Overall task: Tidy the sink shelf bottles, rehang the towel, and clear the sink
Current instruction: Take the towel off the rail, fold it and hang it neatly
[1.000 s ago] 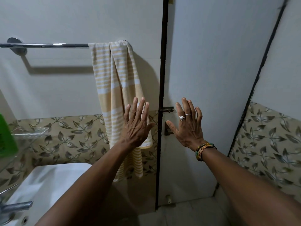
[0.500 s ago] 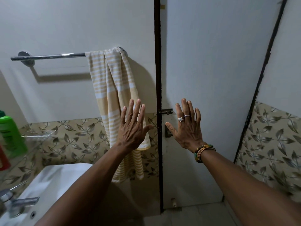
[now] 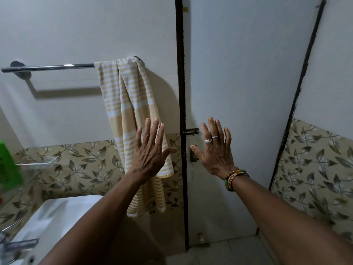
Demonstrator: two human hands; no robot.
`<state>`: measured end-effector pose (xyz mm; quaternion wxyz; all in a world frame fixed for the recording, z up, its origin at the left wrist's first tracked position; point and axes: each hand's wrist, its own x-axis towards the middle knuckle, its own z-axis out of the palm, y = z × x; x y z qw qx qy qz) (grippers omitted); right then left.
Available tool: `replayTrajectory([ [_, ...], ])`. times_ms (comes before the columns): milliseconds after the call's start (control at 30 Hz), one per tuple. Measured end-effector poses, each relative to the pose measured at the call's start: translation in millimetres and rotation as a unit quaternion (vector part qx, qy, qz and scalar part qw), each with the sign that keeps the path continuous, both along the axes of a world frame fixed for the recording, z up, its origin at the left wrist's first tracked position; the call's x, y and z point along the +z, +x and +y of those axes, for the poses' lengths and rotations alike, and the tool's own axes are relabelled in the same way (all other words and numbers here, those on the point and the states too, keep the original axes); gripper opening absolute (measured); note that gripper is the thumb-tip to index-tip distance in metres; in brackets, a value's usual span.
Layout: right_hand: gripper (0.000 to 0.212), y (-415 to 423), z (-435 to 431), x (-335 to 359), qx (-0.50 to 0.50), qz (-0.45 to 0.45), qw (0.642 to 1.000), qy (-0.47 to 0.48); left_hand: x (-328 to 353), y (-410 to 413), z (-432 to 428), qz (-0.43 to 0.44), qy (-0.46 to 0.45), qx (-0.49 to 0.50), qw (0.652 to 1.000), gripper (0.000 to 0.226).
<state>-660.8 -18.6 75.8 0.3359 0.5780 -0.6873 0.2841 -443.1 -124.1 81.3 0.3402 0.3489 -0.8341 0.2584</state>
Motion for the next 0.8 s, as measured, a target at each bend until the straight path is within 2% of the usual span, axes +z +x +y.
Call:
replayTrajectory([
  [800, 0.077, -17.5, -28.8, -18.9, 0.037, -0.010, 0.999, 0.002, -21.2, -11.0, -1.2, -0.039, 0.083, 0.057, 0.994, 0.081],
])
